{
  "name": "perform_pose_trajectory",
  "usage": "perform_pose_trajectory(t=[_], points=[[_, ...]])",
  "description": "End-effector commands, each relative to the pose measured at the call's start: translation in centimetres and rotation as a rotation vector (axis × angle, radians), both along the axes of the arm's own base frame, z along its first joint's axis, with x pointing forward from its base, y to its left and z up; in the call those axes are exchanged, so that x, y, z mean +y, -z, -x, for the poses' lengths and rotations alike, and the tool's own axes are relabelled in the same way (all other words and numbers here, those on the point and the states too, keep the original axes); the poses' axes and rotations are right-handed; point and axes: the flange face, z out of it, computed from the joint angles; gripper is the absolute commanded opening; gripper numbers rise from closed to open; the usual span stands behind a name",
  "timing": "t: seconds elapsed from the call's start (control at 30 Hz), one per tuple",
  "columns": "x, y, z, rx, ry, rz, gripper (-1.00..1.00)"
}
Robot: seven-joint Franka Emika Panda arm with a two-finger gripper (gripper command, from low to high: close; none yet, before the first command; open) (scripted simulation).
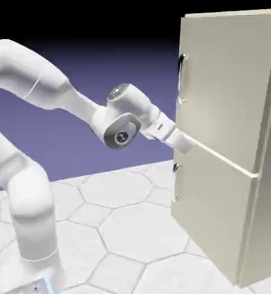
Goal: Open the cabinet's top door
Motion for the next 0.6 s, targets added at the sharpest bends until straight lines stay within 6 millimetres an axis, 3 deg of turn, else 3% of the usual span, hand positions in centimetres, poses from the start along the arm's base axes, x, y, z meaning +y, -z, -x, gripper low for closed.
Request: perform_pose_trajectory(t=[0.0, 0.57], points=[[-0.2, -0.6, 0.0, -0.014, 0.004, -0.004, 0.0], [-1.9, -8.7, 1.5, -0.264, 0.05, -0.045, 0.0]])
